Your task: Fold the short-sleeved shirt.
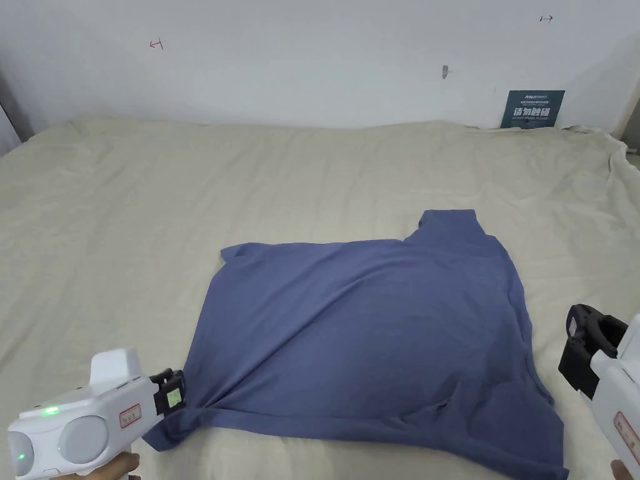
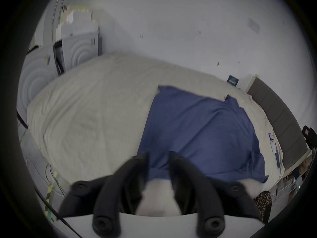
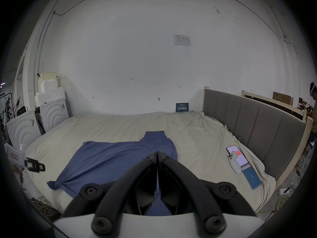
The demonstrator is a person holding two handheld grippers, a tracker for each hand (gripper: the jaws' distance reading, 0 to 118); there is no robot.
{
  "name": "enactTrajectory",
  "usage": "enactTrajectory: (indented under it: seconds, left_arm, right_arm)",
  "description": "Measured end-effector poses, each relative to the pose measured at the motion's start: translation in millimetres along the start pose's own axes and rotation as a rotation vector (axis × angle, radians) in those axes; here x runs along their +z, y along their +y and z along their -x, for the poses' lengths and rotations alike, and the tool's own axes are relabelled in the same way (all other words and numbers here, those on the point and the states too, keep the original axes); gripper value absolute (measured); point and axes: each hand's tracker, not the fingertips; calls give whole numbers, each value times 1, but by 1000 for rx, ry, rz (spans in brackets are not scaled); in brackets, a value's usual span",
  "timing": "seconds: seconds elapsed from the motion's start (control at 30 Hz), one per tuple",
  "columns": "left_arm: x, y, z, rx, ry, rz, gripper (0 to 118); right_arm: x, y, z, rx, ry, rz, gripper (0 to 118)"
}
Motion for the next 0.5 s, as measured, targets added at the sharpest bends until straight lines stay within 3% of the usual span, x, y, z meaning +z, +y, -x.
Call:
enactTrajectory:
  seconds: [0.03, 0.1, 0.13, 0.27, 0.33, 0.43, 0.47, 0.5]
  left_arm:
    - [-8, -3, 4, 5, 21, 32, 50]
    - [-23, -10, 11, 9, 68, 93, 87]
    - [-30, -14, 15, -4, 85, 118, 95]
    - [-52, -29, 25, -43, 134, 194, 96]
    - [-59, -34, 27, -54, 143, 202, 94]
    - [-64, -39, 24, -114, 146, 216, 75]
    - [-65, -40, 23, -120, 139, 216, 66]
    - [-67, -40, 22, -125, 126, 218, 45]
  right_arm:
    - [0, -1, -1, -1, -3, 5, 0]
    - [-3, -5, -4, -4, -9, 12, 0]
    - [-4, -6, -6, -8, -11, 17, 0]
    - [-6, -10, -6, -20, -18, 36, 0]
    - [-7, -12, -6, -11, -22, 49, 0]
    - [-10, -15, -6, -8, -22, 67, 0]
    - [-9, -15, -5, -7, -23, 71, 0]
    - [-9, -16, -4, -7, -26, 76, 0]
